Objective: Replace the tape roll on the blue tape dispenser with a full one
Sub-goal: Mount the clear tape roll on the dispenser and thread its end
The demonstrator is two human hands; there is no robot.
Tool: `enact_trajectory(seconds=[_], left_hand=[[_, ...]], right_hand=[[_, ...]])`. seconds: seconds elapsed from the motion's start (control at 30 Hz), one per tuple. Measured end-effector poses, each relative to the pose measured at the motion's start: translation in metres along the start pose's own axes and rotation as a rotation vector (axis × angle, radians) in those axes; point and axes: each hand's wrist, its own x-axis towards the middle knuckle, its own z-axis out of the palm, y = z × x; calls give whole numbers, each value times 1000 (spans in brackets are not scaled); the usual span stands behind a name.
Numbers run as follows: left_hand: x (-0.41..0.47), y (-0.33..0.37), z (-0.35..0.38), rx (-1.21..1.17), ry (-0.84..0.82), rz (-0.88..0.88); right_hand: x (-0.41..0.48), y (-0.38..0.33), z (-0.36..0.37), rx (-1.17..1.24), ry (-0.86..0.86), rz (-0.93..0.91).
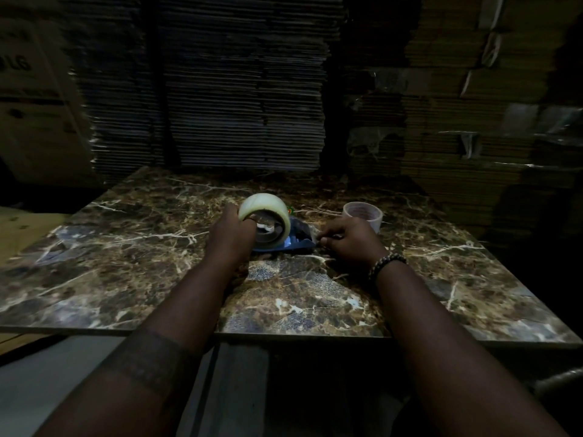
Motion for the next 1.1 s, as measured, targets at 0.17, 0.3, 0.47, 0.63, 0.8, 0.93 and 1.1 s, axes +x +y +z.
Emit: enact_trajectory(seconds=[0.17, 0.3, 0.47, 0.63, 0.8, 0.93, 1.1], left_hand=[[3, -2, 1, -13, 13, -4], [3, -2, 1, -30, 19, -9], [2, -1, 1, -37, 10, -6], [4, -3, 2, -43, 8, -1], [7, -7, 2, -18, -3, 27], [7, -8, 4, -25, -14, 55], [9, -10, 6, -52, 8, 85]], right_hand=[[1, 2, 1, 18, -27, 33], [0, 4, 0, -35, -93, -55], [-1, 4, -6, -132, -187, -187], [-4, 1, -10, -102, -198, -162], [-5, 2, -11, -2, -165, -100], [-4, 1, -13, -23, -103, -102], [-3, 4, -11, -37, -63, -112]])
